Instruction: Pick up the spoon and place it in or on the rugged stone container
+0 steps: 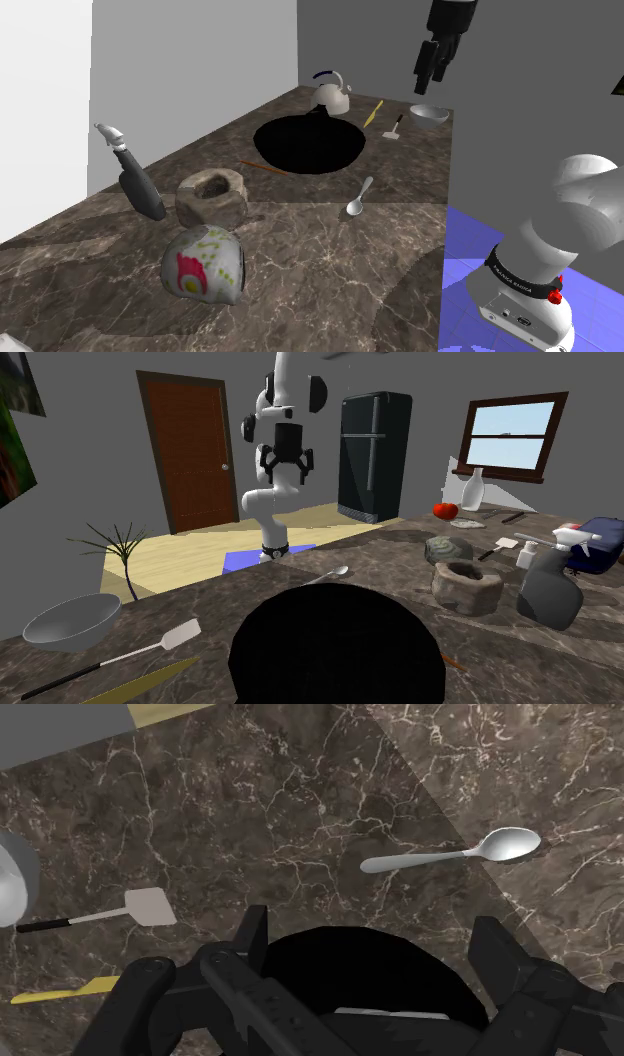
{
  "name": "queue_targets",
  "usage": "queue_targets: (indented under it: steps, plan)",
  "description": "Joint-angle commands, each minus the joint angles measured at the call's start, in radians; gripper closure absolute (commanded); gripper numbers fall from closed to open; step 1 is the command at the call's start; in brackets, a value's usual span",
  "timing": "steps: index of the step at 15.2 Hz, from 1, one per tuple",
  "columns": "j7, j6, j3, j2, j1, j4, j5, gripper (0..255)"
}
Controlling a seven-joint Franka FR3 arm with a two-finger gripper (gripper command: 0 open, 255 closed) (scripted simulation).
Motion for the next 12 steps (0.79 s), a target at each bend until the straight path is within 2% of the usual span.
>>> queue_targets:
  steps: [1, 12]
  plan:
    - [0.000, 0.000, 0.000, 0.000, 0.000, 0.000, 0.000, 0]
    - [0.044, 0.373, 0.099, 0.032, 0.092, -0.293, 0.094, 0]
